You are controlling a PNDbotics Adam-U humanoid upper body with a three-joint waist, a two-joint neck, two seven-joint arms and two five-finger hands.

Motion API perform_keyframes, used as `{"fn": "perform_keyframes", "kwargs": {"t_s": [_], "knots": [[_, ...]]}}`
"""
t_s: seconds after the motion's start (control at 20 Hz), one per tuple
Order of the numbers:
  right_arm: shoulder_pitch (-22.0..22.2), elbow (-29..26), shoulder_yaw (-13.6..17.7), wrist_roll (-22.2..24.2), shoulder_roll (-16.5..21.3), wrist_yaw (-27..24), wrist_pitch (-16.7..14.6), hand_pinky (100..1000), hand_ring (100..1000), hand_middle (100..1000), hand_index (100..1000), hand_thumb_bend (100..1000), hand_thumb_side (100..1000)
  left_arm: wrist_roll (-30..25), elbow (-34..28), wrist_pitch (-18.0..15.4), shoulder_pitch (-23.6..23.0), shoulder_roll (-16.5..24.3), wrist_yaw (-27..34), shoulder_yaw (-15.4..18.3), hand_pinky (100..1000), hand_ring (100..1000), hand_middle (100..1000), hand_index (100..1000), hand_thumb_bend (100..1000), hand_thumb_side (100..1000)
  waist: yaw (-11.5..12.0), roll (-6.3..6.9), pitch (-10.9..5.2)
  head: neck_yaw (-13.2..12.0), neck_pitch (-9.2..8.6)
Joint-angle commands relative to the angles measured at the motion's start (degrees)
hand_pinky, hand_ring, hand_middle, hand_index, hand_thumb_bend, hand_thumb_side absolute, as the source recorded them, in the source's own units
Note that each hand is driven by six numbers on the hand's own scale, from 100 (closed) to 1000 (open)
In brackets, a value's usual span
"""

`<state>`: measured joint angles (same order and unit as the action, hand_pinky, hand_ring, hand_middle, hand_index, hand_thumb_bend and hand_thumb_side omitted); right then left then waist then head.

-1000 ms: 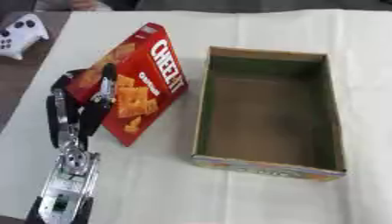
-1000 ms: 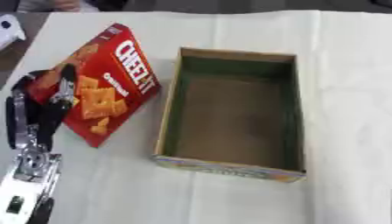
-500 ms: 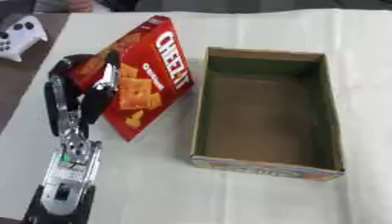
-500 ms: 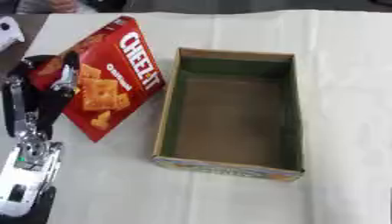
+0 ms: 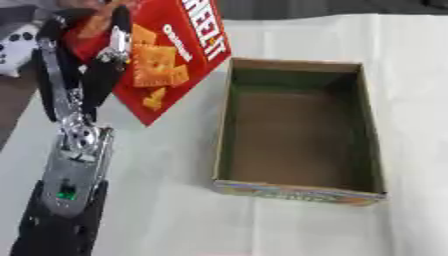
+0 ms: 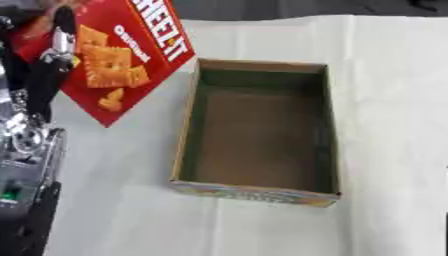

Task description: Pick up objects on the table and place them in the box.

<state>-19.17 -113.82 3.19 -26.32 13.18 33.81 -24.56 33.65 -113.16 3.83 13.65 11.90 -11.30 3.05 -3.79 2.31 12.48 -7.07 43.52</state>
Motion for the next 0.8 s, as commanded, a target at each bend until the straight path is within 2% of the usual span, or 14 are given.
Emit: {"fn": "perform_keyframes", "kwargs": {"t_s": [0.05, 0.4, 0.8], "knots": [[-0.29, -0.78, 0.13, 0.01, 0.27, -0.08, 0.17, 266, 478, 543, 633, 100, 688, 0.24, -1.43, -0.43, 1.34, 1.45, 0.38, 0.45, 100, 100, 100, 174, 100, 100, 0.00, -0.18, -1.10, 0.32, -0.73], [-0.55, -0.78, -0.16, 0.25, 0.37, -0.15, 0.10, 265, 478, 542, 634, 100, 687, -3.20, -1.34, -0.91, 4.30, 3.02, 2.79, -2.96, 100, 100, 100, 176, 100, 100, -1.83, -0.27, -1.12, 0.07, -1.00], [-0.83, -0.78, -0.39, 0.52, 0.40, -0.35, -0.03, 263, 476, 541, 633, 100, 685, -7.55, 0.08, -1.25, 8.16, 4.11, 4.86, -6.83, 100, 100, 100, 176, 100, 100, -4.20, 0.19, -0.86, 0.49, -1.15]]}}
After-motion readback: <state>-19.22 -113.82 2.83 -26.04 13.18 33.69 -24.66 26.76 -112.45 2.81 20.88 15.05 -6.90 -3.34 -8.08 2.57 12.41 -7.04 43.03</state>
